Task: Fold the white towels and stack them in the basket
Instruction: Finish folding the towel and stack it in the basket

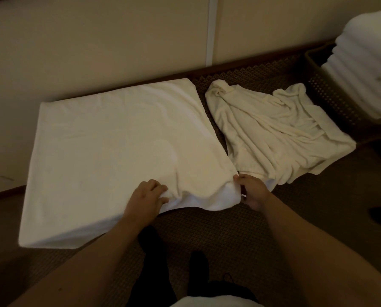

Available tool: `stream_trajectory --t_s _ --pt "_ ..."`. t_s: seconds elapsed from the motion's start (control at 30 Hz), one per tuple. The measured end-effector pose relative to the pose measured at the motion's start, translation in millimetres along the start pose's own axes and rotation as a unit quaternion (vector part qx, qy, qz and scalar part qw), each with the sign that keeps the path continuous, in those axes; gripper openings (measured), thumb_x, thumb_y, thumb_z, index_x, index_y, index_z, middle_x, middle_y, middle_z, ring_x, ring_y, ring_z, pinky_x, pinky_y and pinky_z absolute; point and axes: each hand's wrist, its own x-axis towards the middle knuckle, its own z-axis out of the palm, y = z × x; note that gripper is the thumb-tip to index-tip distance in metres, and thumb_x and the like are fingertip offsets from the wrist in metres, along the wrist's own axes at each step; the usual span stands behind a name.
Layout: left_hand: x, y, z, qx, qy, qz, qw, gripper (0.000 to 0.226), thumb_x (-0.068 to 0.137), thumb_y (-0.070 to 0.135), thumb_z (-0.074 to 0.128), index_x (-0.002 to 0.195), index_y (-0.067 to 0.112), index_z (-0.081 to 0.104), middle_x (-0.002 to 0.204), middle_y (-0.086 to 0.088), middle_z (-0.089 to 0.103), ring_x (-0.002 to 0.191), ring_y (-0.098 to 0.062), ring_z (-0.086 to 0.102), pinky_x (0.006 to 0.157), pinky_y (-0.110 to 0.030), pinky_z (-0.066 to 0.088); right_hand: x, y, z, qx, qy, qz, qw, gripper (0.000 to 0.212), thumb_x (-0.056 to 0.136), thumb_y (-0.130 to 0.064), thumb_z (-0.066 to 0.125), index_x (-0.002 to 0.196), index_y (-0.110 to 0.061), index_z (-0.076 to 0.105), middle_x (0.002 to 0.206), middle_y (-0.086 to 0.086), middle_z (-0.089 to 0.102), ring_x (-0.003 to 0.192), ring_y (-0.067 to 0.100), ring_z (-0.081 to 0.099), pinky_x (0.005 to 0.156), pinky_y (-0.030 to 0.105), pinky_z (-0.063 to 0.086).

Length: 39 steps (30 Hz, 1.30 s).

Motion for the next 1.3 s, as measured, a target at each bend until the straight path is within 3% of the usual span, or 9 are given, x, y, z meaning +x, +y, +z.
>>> stream_trajectory --t_s 0.13,0.27,0.4,0.5,0.73,0.83,1.0,1.17,1.3 --pt "5.8 4.3 -3.5 -0.010 -0.006 0.008 1.000 0.015 0.075 0.008 0.084 0.081 0.011 0.071 0.077 -0.004 0.064 0.071 -0.028 0.058 0.062 -0.041 0.054 0.3 -2.5 3.8 -0.028 0.068 -0.028 0.997 0.002 0.092 -0.019 0.074 0.093 -0.017 0.073 0.097 0.005 0.070 0.084 0.021 0.059 0.068 0.030 0.041" --pt "1.8 -10.3 -13.6 0.003 -0.009 -0.015 1.000 0.016 0.077 0.000 0.079 0.075 0.013 0.069 0.071 -0.003 0.063 0.069 -0.028 0.058 0.063 -0.037 0.050 2.3 -7.0 3.9 -0.058 0.117 -0.073 0.989 0.007 0.089 -0.018 0.078 0.089 -0.019 0.071 0.099 0.001 0.067 0.081 0.012 0.057 0.058 0.026 0.042" --pt "-20.3 -43.6 -28.4 0.036 0.007 -0.030 0.999 0.014 0.087 0.023 0.059 0.082 0.014 0.068 0.078 -0.003 0.062 0.074 -0.027 0.057 0.067 -0.038 0.052 5.3 -9.2 -1.5 -0.102 0.125 -0.120 0.980 0.022 0.085 -0.014 0.081 0.105 -0.010 0.074 0.099 0.006 0.070 0.073 0.012 0.058 0.044 0.016 0.042" --pt "-28.7 -42.3 -28.9 0.036 0.001 0.010 0.999 0.033 0.087 0.041 0.062 0.101 0.013 0.073 0.095 -0.003 0.066 0.083 -0.023 0.058 0.074 -0.036 0.053 5.5 -9.5 2.8 -0.128 0.117 -0.121 0.977 0.031 0.086 -0.017 0.080 0.115 -0.013 0.071 0.113 0.005 0.066 0.098 0.020 0.061 0.069 0.028 0.048" --pt "-21.1 -27.5 -17.8 0.086 0.004 0.032 0.996 0.029 0.067 -0.006 0.082 0.071 0.012 0.059 0.066 -0.004 0.052 0.061 -0.026 0.050 0.054 -0.029 0.035 2.6 -12.2 16.2 -0.130 0.142 -0.113 0.975 0.011 0.095 -0.011 0.067 0.105 -0.009 0.071 0.103 0.007 0.064 0.087 0.018 0.059 0.073 0.028 0.050" --pt "-21.5 -28.2 -21.0 0.128 0.007 0.046 0.991 0.020 0.070 0.001 0.069 0.074 0.015 0.056 0.069 -0.003 0.050 0.063 -0.026 0.048 0.059 -0.029 0.026 -0.3 -15.8 16.8 -0.133 0.156 -0.117 0.972 0.005 0.096 -0.011 0.066 0.100 -0.010 0.069 0.085 0.000 0.062 0.071 0.010 0.055 0.051 0.023 0.042" --pt "-29.0 -27.2 -17.3 0.103 -0.001 0.047 0.994 0.020 0.082 0.023 0.074 0.096 0.012 0.066 0.095 -0.007 0.059 0.076 -0.029 0.054 0.061 -0.035 0.043 -2.1 -16.0 17.0 -0.072 0.127 -0.076 0.986 0.007 0.093 -0.018 0.071 0.090 -0.013 0.070 0.094 0.002 0.065 0.082 0.016 0.058 0.055 0.025 0.044" --pt "-22.7 -25.1 -16.6 0.130 0.005 0.041 0.991 0.020 0.073 0.001 0.077 0.075 0.013 0.061 0.074 -0.005 0.056 0.064 -0.027 0.052 0.058 -0.029 0.029 -5.4 -11.8 24.1 -0.083 0.145 -0.096 0.981 0.011 0.097 -0.022 0.066 0.100 -0.011 0.068 0.085 -0.002 0.060 0.073 0.011 0.053 0.053 0.023 0.042" --pt "-18.0 -19.5 -18.1 0.184 -0.007 0.055 0.981 0.026 0.060 -0.005 0.077 0.073 0.009 0.059 0.066 -0.008 0.053 0.057 -0.028 0.052 0.053 -0.035 0.040 -6.5 -13.7 25.2 -0.120 0.164 -0.113 0.972 0.016 0.099 -0.022 0.062 0.104 -0.008 0.069 0.092 0.005 0.059 0.070 0.010 0.051 0.052 0.022 0.040"
